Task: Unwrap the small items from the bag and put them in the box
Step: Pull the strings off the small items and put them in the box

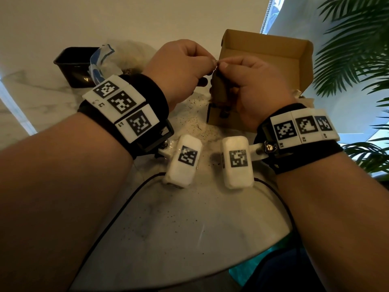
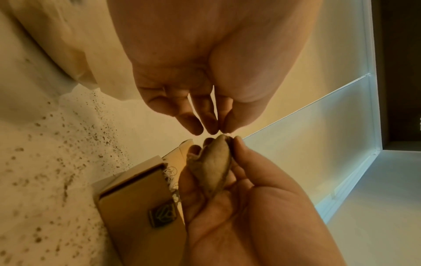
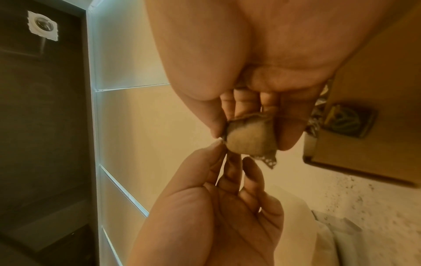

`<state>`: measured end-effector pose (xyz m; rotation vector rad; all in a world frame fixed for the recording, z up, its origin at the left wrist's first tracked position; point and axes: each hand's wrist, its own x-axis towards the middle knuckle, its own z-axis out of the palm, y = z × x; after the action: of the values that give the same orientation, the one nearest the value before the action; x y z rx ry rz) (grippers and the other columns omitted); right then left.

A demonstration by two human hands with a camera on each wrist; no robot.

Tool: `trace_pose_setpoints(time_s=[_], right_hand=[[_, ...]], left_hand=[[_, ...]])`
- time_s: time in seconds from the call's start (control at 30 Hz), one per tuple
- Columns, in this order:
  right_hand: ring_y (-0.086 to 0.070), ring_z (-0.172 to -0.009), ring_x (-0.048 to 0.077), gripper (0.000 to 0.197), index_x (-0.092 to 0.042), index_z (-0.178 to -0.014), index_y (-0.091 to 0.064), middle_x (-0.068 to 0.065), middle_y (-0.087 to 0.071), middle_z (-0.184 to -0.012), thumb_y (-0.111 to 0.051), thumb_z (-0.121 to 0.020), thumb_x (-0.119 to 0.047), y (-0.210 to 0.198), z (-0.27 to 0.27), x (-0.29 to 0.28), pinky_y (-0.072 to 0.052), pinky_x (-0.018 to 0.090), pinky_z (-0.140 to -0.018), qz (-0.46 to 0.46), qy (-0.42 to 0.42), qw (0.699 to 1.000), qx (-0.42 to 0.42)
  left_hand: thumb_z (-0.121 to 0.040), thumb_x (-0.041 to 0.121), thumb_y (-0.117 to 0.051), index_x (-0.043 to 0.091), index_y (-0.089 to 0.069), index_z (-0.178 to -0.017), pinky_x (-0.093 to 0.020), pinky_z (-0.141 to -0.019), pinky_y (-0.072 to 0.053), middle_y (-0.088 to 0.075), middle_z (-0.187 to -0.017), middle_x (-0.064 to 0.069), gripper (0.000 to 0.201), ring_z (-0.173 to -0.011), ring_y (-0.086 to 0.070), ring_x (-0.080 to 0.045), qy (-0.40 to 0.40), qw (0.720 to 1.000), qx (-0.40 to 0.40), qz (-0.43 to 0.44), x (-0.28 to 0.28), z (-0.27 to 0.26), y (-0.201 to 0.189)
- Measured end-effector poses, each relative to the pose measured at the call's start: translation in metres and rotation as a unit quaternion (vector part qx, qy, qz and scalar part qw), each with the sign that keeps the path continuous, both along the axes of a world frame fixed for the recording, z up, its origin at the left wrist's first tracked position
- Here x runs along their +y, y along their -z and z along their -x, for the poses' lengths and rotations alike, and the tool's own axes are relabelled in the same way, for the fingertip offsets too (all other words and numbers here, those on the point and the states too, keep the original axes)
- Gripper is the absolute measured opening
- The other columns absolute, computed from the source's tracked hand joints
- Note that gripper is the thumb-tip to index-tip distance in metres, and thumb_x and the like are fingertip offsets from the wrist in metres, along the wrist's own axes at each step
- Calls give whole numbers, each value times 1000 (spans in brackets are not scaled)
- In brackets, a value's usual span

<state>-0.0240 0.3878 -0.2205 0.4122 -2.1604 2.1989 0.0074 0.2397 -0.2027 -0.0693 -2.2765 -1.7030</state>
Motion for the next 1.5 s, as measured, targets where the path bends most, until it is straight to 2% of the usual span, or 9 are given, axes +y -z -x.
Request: trace_pose_setpoints(time_s=[0.17, 0.33, 0.47, 0.63, 0.9, 1.03, 1.17, 1.4, 1.5], right_hand=[[-72, -80, 25, 10, -14, -88, -66, 8, -73, -87, -60, -96, -13, -3, -2, 2, -62, 41, -73, 6, -6, 1000, -23], [-71, -71, 20, 4, -11, -95, -66, 5, -72, -79, -62, -96, -9, -2, -5, 1, -58, 36, -66, 2, -28, 1000, -14], [-69, -73, 21, 5, -12, -96, -69, 7, -74, -84, -69, -91, -13, -1, -4, 1, -59, 38, -71, -23, -32, 999, -2], [-69, -63, 10, 11, -15, -89, -68, 3, -71, -81, -61, -96, -9, -3, -8, 1, -55, 24, -58, -55, -13, 998, 5], [-69, -80, 21, 22, -20, -94, -66, 9, -66, -102, -50, -100, -7, -7, -4, -2, -61, 50, -85, -11, 41, 999, -21], [-64, -100, 18, 21, -20, -104, -71, -1, -66, -110, -53, -99, -11, -10, -8, -6, -57, 39, -95, -115, 21, 993, 25], [-66, -98, 31, 13, -19, -92, -73, 12, -70, -102, -60, -94, -19, -5, -8, -2, -57, 50, -92, -57, 10, 998, 17], [-58, -66, 17, 17, -20, -93, -70, 2, -68, -81, -55, -99, -13, -3, -5, 2, -53, 42, -71, -74, -20, 997, 25], [-55, -79, 30, 15, -18, -96, -71, 8, -71, -87, -63, -86, -26, -2, -8, 0, -50, 45, -72, -57, -44, 997, 23]], left_hand=[[-95, 25, -59, 22, -67, -91, -28, -67, -56, -75, -96, 2, 9, -83, -73, -11, -11, 1000, -19, -16, 0, 4, 0], [-98, 14, -60, 10, -67, -98, -30, -67, -59, -69, -89, -6, 9, -69, -70, -15, 32, 993, -36, -105, 2, 3, 2], [-98, 16, -65, 14, -69, -96, -25, -64, -56, -73, -92, -5, 5, -73, -73, -13, 33, 995, -26, -90, 0, 2, 1], [-96, 18, -66, 18, -71, -100, -23, -62, -53, -72, -90, 0, 6, -73, -67, -10, 24, 999, -25, -42, -4, 2, -1], [-97, 8, -54, 16, -57, -94, -31, -68, -53, -58, -82, -2, 9, -78, -64, -18, 126, 976, -60, -170, -6, -1, -6], [-96, 8, -49, 15, -50, -80, -31, -69, -52, -53, -75, -2, 18, -74, -63, -16, 152, 957, -74, -235, -8, 2, -5], [-96, 6, -47, 12, -48, -76, -34, -76, -55, -50, -72, -3, 21, -70, -64, -20, 156, 942, -73, -289, -9, 5, -5], [-98, 2, -45, 11, -45, -76, -35, -69, -58, -48, -69, -5, 23, -59, -63, -14, 148, 937, -76, -307, -9, 8, -4], [-98, 1, -44, 10, -45, -74, -37, -74, -59, -47, -68, -5, 26, -57, -60, -13, 162, 936, -71, -303, -7, 7, -5]])
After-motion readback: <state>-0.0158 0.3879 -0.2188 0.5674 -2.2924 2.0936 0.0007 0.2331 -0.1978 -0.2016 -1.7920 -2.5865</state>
